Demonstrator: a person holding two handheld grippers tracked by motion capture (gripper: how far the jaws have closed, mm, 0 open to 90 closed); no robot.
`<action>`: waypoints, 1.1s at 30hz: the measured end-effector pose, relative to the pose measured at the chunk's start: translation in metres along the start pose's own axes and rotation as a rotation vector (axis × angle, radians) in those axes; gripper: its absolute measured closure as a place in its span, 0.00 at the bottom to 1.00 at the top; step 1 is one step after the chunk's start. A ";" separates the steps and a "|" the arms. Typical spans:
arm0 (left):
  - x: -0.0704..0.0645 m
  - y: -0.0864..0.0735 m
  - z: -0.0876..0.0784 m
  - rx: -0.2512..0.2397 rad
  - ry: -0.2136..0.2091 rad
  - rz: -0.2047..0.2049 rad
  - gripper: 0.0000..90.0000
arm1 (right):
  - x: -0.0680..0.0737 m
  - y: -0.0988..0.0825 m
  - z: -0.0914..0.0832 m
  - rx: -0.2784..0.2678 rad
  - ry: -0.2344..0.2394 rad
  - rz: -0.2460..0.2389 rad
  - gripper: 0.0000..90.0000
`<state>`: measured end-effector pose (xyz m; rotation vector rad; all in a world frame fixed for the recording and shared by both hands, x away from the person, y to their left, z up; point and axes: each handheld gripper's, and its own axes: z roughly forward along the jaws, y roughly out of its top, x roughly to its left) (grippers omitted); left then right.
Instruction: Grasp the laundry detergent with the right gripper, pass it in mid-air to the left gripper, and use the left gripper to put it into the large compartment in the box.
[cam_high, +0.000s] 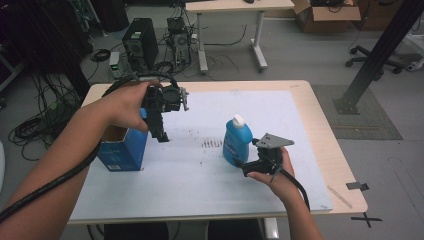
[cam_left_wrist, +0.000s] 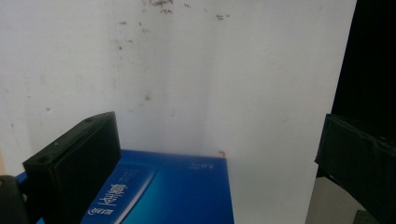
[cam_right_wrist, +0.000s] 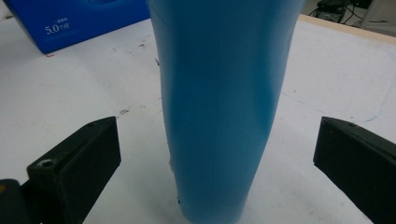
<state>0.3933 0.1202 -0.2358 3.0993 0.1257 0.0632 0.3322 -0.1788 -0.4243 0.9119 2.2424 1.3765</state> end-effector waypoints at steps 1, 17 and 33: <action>0.000 0.000 0.000 0.000 0.000 0.000 0.00 | 0.001 0.000 0.002 0.000 -0.010 0.003 0.01; 0.000 -0.001 0.002 0.000 -0.004 0.002 0.00 | 0.010 -0.002 0.017 -0.058 -0.099 0.034 0.00; -0.001 -0.003 0.000 -0.010 0.005 0.007 0.00 | 0.012 -0.006 0.025 -0.119 -0.184 0.056 0.00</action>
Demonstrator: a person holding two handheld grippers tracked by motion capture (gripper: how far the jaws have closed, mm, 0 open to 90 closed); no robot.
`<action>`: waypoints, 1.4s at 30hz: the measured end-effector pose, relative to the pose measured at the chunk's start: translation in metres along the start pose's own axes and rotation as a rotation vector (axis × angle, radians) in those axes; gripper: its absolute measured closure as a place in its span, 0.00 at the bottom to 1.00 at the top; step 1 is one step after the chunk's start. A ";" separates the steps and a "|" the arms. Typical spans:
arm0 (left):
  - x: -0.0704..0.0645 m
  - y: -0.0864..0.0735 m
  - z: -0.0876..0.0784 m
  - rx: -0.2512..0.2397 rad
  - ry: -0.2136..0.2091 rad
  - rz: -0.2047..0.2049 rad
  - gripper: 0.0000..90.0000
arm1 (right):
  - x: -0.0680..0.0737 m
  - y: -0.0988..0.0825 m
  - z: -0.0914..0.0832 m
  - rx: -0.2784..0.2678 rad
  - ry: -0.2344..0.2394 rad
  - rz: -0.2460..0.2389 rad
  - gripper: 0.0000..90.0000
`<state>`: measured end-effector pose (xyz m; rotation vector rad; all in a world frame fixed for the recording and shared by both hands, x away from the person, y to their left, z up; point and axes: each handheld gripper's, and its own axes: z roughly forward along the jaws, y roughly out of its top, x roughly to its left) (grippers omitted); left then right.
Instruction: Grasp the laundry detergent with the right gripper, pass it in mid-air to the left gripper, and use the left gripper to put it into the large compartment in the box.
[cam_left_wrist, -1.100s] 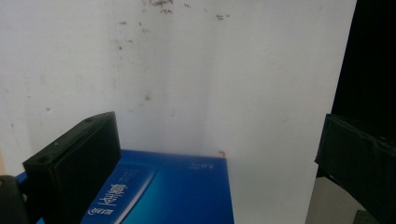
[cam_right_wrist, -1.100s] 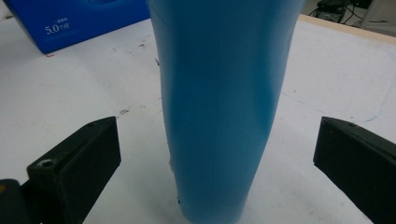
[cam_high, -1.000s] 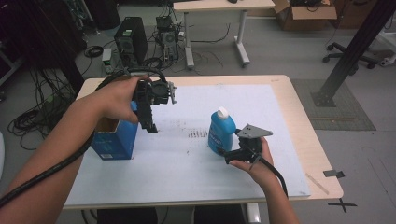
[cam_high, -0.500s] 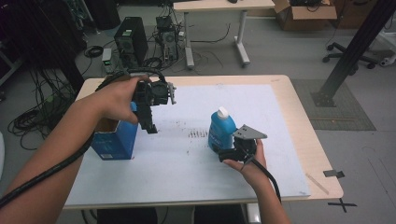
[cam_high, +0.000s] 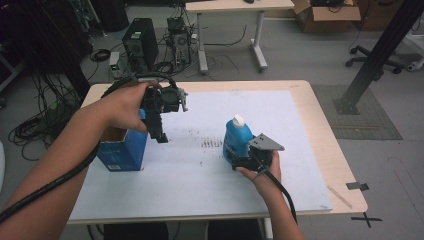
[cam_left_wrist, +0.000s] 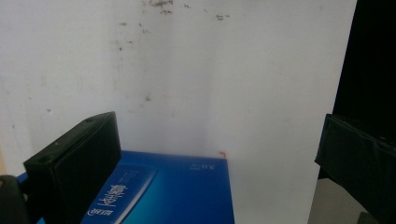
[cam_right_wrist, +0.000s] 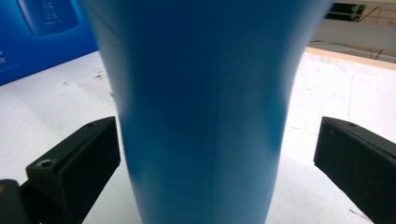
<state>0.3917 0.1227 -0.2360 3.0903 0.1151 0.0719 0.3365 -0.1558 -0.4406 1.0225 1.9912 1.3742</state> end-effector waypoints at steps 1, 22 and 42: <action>0.000 0.000 0.000 0.000 0.001 0.001 0.00 | 0.000 0.000 0.000 -0.004 0.000 -0.002 0.01; 0.000 -0.002 0.002 -0.002 -0.002 -0.001 0.00 | 0.000 0.000 0.000 -0.026 0.001 -0.011 0.14; 0.002 -0.001 0.004 0.012 0.000 -0.002 0.00 | 0.002 -0.002 0.001 -0.017 0.007 -0.032 0.26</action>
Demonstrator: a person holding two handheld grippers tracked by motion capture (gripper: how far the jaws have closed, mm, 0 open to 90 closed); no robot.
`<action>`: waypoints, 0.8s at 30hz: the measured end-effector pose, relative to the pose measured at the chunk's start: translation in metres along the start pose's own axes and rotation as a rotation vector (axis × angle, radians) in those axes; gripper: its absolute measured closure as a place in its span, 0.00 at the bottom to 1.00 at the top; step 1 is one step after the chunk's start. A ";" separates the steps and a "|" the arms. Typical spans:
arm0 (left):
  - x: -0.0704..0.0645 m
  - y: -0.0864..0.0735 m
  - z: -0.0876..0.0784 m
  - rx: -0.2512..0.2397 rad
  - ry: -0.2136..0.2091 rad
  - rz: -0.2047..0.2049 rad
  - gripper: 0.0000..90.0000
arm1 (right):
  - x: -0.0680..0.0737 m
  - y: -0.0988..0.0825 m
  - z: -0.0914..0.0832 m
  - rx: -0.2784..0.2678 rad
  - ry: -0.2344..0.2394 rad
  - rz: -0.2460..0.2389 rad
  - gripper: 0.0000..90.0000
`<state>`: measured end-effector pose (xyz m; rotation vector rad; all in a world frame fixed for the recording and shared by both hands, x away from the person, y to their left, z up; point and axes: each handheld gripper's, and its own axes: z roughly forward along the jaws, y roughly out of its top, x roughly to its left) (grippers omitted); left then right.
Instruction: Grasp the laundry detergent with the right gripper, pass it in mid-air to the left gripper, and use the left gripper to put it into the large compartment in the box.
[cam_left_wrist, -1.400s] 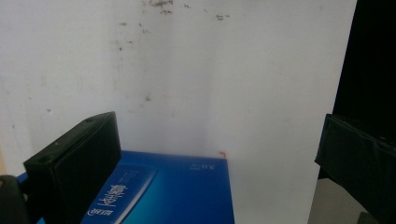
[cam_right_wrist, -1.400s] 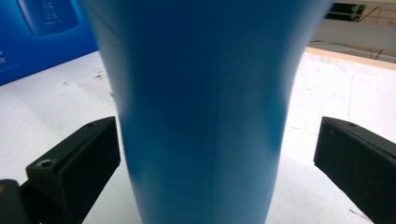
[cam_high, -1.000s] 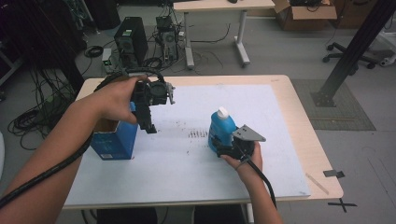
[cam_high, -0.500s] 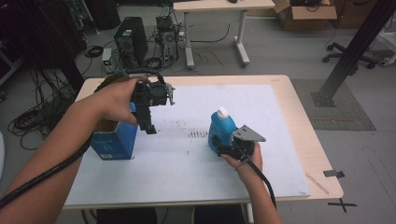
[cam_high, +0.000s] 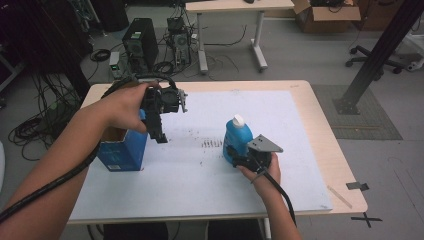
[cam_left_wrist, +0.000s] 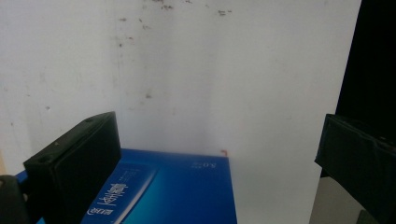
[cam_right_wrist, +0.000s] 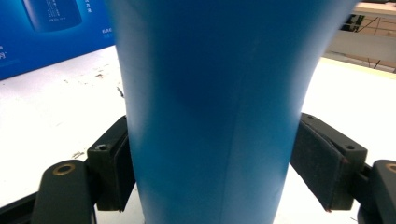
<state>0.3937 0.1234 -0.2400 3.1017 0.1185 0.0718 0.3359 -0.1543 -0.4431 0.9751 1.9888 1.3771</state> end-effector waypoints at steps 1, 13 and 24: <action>0.000 0.000 0.000 0.001 -0.001 0.000 0.00 | 0.000 0.000 0.000 0.000 0.000 -0.001 0.26; 0.000 -0.001 0.001 0.000 0.000 0.000 0.00 | 0.001 -0.001 0.001 -0.003 0.011 -0.005 0.31; 0.000 -0.002 0.000 0.002 0.003 0.001 0.00 | 0.005 -0.002 0.002 -0.013 0.037 -0.030 0.45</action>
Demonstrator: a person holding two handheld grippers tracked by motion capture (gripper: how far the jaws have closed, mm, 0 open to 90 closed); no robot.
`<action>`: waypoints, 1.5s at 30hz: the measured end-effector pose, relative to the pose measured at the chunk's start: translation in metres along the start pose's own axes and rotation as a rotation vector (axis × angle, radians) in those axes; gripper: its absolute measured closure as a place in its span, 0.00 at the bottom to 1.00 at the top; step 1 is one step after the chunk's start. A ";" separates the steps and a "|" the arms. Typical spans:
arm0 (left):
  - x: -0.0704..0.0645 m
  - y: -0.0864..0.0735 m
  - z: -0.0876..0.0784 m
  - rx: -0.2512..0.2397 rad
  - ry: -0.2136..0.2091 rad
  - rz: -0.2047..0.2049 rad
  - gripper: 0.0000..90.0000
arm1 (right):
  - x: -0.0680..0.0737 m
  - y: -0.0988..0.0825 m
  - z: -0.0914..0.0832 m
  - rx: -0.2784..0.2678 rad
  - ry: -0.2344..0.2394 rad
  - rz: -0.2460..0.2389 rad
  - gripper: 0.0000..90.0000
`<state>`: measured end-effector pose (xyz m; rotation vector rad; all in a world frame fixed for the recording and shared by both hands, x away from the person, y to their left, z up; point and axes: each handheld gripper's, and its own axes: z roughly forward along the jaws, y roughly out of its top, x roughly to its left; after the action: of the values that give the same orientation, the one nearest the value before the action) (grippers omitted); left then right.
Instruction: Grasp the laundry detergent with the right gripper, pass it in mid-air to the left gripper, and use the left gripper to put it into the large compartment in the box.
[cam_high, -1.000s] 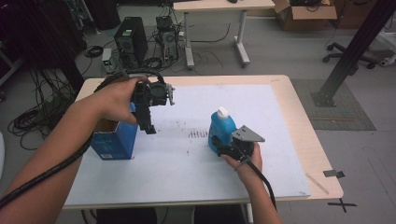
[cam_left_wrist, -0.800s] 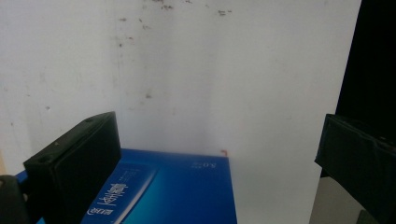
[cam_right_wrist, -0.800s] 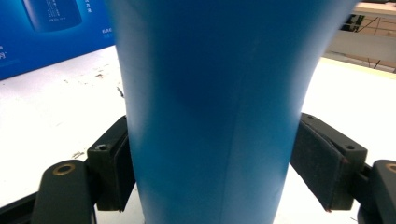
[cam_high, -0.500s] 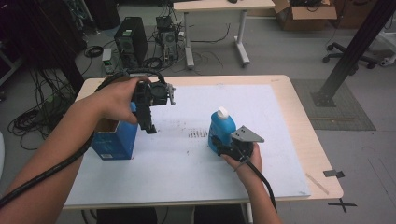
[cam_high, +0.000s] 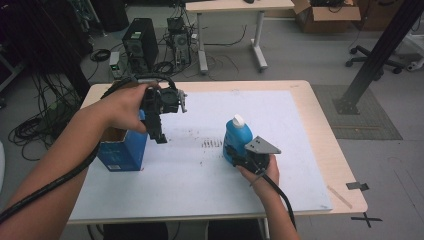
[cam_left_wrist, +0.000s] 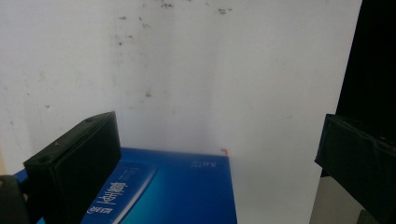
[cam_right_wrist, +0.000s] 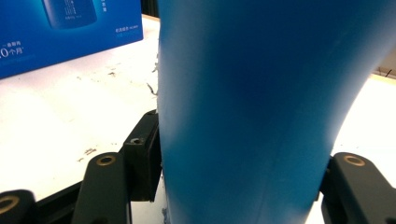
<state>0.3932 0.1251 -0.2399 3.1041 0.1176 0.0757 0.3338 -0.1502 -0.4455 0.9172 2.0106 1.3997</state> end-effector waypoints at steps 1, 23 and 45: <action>0.000 0.000 0.000 0.001 0.002 -0.001 0.00 | 0.000 0.000 0.000 -0.002 -0.001 0.000 0.46; 0.000 0.004 -0.007 -0.013 0.004 0.000 0.00 | -0.009 0.030 -0.024 -0.068 0.105 0.008 0.51; -0.010 0.019 -0.023 -0.016 -0.006 0.043 0.00 | -0.006 0.073 -0.050 -0.048 0.475 -0.174 0.51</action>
<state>0.3834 0.1058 -0.2167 3.0910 0.0500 0.0686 0.3180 -0.1676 -0.3596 0.3953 2.3143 1.6708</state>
